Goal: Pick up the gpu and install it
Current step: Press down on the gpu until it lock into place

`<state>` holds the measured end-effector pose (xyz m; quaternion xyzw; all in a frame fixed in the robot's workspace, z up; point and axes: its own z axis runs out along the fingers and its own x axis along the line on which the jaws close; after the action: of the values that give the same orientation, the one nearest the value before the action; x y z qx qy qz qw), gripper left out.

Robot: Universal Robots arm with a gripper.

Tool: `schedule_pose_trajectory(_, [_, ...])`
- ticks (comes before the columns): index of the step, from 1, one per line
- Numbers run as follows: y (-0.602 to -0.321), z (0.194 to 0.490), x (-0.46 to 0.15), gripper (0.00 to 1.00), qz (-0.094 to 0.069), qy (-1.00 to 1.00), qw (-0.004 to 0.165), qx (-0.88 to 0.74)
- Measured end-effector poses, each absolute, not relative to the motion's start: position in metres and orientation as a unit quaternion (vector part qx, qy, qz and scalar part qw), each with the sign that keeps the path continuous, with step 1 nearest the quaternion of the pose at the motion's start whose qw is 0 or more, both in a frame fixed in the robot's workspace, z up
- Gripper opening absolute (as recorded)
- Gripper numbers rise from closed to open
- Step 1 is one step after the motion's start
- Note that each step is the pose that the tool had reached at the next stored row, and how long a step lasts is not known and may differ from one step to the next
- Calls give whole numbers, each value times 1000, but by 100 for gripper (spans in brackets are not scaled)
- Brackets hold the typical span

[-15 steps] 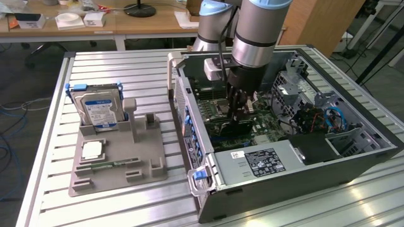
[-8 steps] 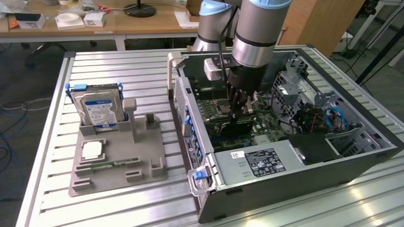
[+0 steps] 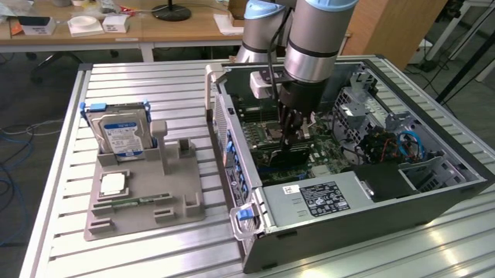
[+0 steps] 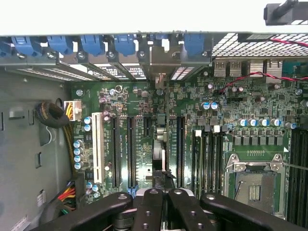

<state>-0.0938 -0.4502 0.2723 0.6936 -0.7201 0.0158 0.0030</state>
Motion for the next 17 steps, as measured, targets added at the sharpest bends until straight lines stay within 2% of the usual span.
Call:
schedule_pose_trajectory(8, [-450, 272, -94, 11, 16, -720, 3, 694])
schedule_pose_trajectory(17, [-450, 278, -131, 11, 14, -720, 3, 693])
